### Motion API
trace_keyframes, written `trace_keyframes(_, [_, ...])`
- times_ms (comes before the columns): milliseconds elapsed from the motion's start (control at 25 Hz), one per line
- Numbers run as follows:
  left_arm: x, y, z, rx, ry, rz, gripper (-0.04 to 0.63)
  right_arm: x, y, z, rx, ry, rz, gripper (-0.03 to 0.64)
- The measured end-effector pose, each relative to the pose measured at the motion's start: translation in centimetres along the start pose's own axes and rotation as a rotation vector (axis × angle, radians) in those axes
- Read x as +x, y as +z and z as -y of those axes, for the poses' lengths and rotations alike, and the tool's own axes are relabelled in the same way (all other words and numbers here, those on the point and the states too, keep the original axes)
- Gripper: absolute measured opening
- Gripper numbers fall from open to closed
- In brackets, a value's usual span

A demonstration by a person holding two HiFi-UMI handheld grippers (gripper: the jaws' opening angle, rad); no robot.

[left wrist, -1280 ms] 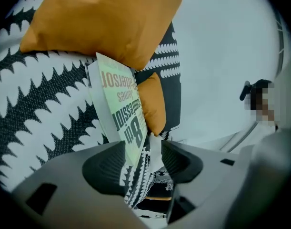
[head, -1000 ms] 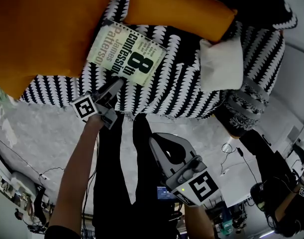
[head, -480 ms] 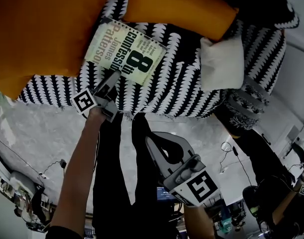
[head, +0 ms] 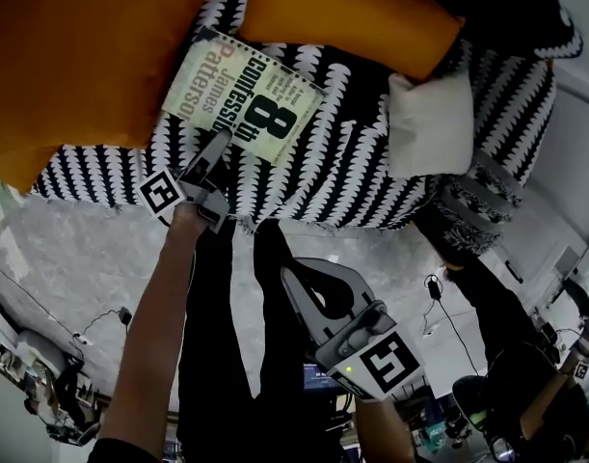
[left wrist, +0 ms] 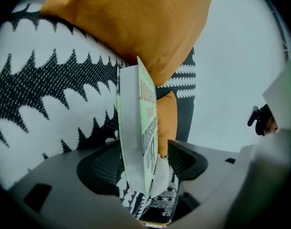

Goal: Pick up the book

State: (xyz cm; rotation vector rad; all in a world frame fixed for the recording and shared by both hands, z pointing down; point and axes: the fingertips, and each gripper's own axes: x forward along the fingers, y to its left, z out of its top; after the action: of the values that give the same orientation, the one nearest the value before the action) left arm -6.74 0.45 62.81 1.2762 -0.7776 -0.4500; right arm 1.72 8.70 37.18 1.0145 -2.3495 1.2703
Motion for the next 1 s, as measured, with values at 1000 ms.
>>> trace_keyframes(1000, [1.5,0.3,-1.7,-0.021,0.053,0.040,0.184,-0.2,-1.7,1.1,0.019,-0.021,-0.044,0.017])
